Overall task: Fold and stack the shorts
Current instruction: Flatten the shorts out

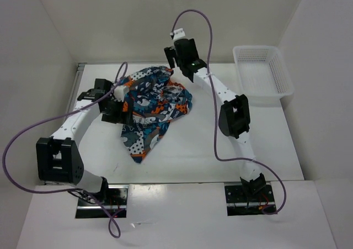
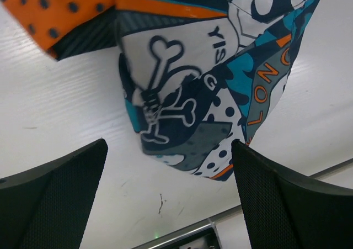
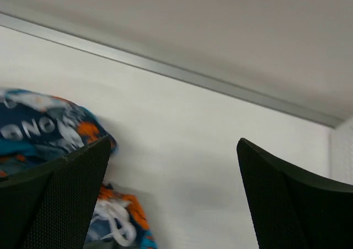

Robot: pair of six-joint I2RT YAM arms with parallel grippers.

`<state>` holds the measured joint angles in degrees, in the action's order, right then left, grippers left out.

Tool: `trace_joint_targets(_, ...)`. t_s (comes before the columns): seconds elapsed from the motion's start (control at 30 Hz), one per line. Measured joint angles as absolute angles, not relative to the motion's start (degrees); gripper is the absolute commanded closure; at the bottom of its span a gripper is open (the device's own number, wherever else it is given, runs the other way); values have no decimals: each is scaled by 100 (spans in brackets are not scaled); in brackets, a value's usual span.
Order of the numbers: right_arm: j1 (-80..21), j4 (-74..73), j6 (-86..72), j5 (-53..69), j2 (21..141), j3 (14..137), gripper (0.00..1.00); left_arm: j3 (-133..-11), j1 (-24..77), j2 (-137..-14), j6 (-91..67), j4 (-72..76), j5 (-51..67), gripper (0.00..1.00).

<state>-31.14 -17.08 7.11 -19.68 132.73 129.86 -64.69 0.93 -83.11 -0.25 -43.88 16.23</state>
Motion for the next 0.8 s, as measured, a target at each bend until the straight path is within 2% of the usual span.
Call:
trace_joint_targets(0.17,-2803,-1837,871,-2506,13688,12720,0,-6525,982,-8672,-21,-4331,987,0)
trace_joint_targets(0.23,-2773,-1990,917,-2239,13653,12593,0,-6517,1201,-8715,-19,-4338,790,0)
trace_joint_targets(0.43,-2777,-2738,1544,-408,12860,11561,0,-6239,1247,-8713,-21,-4322,351,0)
trace_joint_targets(0.63,-2779,-3039,2060,183,12873,11146,17,-5787,1732,-8814,-21,-4311,-97,0)
trace_joint_targets(0.73,-2779,-3140,2176,270,13045,11089,22,-5537,1949,-8984,-19,-4091,-279,0)
trace_joint_targets(0.8,-2779,-3144,2224,290,13109,10997,27,-5393,1953,-9054,-23,-3992,-381,16)
